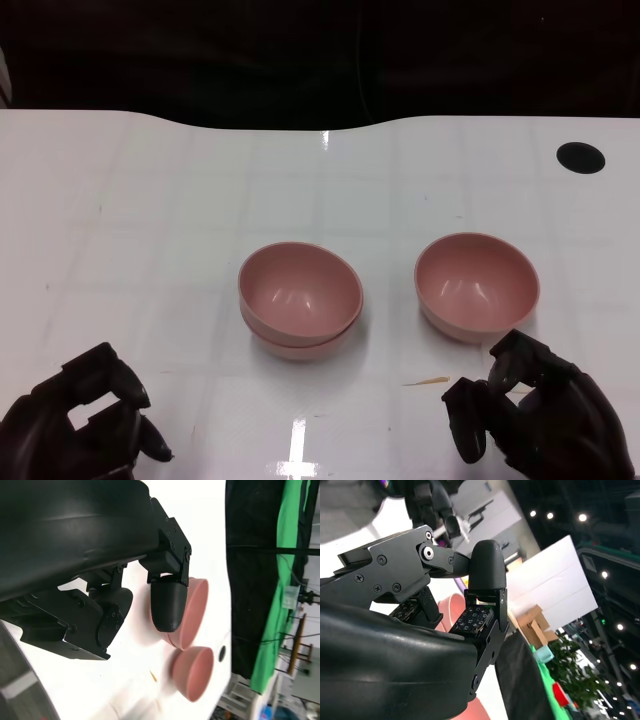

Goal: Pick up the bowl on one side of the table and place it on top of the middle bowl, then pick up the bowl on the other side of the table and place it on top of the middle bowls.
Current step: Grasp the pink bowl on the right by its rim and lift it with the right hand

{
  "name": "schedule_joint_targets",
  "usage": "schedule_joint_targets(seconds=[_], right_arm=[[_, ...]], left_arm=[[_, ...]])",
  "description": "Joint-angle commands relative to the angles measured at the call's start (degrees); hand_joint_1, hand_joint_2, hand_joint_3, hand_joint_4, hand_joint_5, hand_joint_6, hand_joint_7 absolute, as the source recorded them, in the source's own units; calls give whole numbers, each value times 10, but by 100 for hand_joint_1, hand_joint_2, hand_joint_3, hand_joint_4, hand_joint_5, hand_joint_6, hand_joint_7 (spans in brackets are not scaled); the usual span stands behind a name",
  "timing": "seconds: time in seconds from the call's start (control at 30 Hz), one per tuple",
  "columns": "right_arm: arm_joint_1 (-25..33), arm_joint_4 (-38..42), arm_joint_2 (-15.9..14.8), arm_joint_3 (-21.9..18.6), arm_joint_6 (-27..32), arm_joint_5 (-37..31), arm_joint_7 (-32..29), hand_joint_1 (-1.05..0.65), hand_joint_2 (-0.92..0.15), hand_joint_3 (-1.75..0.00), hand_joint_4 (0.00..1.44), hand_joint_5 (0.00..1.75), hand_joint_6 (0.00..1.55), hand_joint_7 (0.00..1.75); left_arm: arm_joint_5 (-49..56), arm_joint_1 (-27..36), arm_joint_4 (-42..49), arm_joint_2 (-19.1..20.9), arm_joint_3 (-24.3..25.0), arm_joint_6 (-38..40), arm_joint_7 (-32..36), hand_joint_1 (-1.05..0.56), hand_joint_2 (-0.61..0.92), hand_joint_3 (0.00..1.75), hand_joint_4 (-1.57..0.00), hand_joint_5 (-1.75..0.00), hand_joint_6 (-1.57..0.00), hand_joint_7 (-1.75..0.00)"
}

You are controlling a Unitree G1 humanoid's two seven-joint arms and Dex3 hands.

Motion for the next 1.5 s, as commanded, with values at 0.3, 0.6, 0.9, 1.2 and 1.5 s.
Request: schedule_joint_targets(seconds=[0.3, 0.6, 0.9, 1.2, 1.5], right_arm=[[7, -1, 12, -14, -162, -57, -43, -19, -52, -115, 97, 171, 85, 145], [-19, 14, 8, -48, -482, -184, -109, -26, -87, -44, 87, 143, 86, 100], [-57, -4, 0, -101, -643, -398, -246, -51, -92, -25, 88, 51, 97, 5], [-64, -146, -64, -127, -563, -715, -357, -79, -92, -34, 47, 3, 43, 0], [-110, -202, -177, -19, -367, -904, -360, -96, -92, -23, 32, 0, 29, 0]], left_arm=[[70, -6, 44, -1, -5, -78, -7, 23, 82, 113, -69, -175, -54, -175], [106, -12, 54, -11, -7, -104, 4, 26, 82, 113, -73, -175, -57, -175], [106, -20, 56, -19, 1, -99, 11, 28, 82, 115, -74, -175, -57, -175], [103, -24, 55, -25, 4, -90, 19, 29, 83, 115, -74, -175, -57, -175], [105, -27, 56, -31, 4, -90, 24, 28, 83, 114, -73, -175, -56, -175]])
